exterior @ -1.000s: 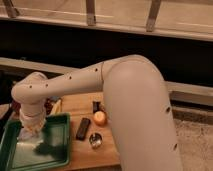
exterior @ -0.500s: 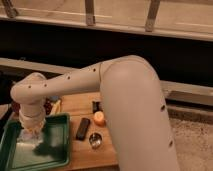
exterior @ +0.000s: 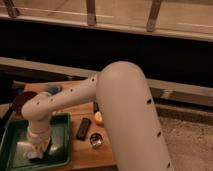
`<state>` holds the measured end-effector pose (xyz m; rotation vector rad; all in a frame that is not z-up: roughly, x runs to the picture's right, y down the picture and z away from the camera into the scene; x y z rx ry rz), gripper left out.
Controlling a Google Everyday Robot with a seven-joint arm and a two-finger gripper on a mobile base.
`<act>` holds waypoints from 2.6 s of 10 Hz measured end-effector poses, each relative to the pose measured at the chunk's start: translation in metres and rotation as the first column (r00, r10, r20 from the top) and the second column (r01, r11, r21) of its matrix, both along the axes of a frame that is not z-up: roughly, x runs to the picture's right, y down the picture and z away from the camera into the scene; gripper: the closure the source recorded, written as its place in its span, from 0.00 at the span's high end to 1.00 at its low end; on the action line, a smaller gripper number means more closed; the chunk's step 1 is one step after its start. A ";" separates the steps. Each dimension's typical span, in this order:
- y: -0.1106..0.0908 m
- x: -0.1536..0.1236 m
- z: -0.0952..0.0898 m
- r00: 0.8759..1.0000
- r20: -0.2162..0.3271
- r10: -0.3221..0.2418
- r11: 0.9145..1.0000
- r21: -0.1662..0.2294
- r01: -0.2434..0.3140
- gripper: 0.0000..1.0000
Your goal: Wipe tray with towel
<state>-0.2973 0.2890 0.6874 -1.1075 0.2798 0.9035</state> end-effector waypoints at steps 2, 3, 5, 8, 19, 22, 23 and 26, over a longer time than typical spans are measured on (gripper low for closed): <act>0.008 0.024 0.006 0.997 -0.077 0.024 0.999 -0.041 -0.027 0.00; 0.005 0.030 0.007 0.995 -0.093 0.024 0.999 -0.040 -0.028 0.00; -0.012 0.042 0.014 0.991 -0.129 0.020 1.000 -0.017 -0.022 0.00; -0.045 0.049 0.034 0.990 -0.138 0.029 0.999 0.044 -0.024 0.00; -0.007 -0.046 -0.010 0.998 0.025 -0.054 0.998 0.013 0.054 0.00; 0.011 0.016 -0.024 0.995 -0.091 -0.039 0.999 -0.022 0.038 0.00; 0.008 0.037 -0.021 0.992 -0.124 -0.026 0.999 -0.023 0.023 0.00; -0.023 0.083 0.004 0.983 -0.181 0.006 1.000 0.002 -0.006 0.00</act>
